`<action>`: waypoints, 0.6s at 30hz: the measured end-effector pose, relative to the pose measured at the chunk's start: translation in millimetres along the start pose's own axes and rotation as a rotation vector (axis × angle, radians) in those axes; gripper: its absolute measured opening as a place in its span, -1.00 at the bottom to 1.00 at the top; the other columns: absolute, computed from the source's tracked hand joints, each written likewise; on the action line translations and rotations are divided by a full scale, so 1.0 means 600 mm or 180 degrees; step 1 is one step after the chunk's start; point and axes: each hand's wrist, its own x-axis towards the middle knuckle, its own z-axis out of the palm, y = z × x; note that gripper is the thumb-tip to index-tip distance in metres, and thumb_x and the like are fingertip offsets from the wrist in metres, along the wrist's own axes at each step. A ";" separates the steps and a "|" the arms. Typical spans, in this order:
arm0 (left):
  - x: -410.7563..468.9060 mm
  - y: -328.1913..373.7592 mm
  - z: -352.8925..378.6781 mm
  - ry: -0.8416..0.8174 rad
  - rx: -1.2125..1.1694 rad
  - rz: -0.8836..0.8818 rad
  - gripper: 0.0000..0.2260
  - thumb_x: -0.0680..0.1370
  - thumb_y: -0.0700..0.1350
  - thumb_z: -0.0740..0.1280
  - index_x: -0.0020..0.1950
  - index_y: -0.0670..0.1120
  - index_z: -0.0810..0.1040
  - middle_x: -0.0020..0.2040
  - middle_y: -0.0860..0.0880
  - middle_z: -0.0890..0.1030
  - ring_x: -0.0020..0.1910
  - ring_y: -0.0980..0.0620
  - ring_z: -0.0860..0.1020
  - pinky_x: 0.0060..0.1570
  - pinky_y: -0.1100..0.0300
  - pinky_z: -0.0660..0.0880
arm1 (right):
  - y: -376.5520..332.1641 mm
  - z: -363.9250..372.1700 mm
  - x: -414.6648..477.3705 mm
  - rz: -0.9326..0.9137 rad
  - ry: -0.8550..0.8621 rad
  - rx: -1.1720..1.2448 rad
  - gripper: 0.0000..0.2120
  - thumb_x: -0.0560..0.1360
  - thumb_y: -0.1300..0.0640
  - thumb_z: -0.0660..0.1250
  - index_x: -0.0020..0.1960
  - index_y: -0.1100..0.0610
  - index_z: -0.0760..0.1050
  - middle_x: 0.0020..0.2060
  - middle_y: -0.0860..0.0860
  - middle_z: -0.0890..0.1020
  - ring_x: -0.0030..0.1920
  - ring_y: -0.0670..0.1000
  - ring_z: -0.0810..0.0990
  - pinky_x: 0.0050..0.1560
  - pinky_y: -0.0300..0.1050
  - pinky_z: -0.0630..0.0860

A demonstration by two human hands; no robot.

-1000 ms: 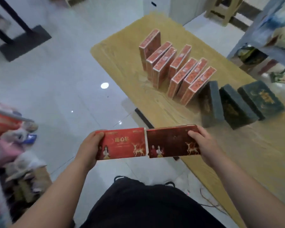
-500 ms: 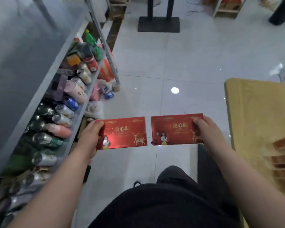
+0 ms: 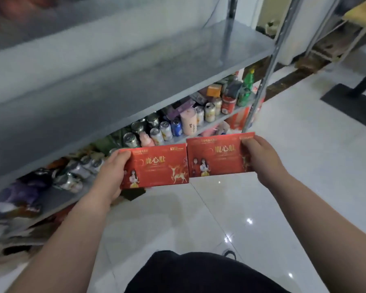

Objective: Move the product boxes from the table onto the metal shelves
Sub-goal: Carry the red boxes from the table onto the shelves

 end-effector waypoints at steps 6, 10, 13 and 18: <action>-0.046 0.124 -0.090 0.0882 -0.0574 0.0392 -0.85 0.63 0.03 0.26 -0.09 0.04 0.54 -0.15 -0.06 0.63 -0.30 0.00 0.62 -0.32 0.08 0.58 | -0.195 0.105 0.060 -0.0803 -0.0936 -0.0143 -0.65 0.45 -0.16 0.36 0.14 0.01 0.58 -0.05 0.00 0.71 -0.08 0.04 0.70 -0.09 -0.02 0.61; -0.077 0.218 -0.185 0.1239 -0.0910 0.0920 -0.87 0.63 -0.01 0.26 -0.07 0.02 0.53 -0.20 -0.05 0.65 -0.29 0.00 0.65 -0.11 -0.02 0.59 | -0.330 0.208 0.041 -0.1331 -0.1512 -0.0181 -0.63 0.47 -0.12 0.49 0.18 0.03 0.55 -0.01 0.00 0.73 -0.09 0.03 0.75 -0.18 -0.06 0.65; -0.092 0.279 -0.255 0.1521 -0.0992 0.1216 -0.87 0.63 -0.02 0.26 -0.08 0.01 0.52 -0.26 0.00 0.67 -0.31 0.03 0.65 -0.18 0.06 0.62 | -0.417 0.288 0.016 -0.1720 -0.1712 -0.0145 -0.70 0.47 -0.06 0.51 0.12 0.03 0.56 -0.01 0.01 0.74 -0.08 0.01 0.74 -0.09 -0.04 0.68; -0.088 0.353 -0.366 0.1630 -0.0976 0.1520 -0.88 0.60 0.00 0.25 -0.04 0.09 0.58 -0.06 -0.09 0.66 -0.20 -0.04 0.65 0.02 -0.11 0.58 | -0.515 0.403 -0.009 -0.2120 -0.1887 -0.0170 -0.57 0.37 -0.19 0.55 0.13 0.00 0.56 -0.03 -0.01 0.74 -0.04 0.06 0.74 0.07 0.16 0.67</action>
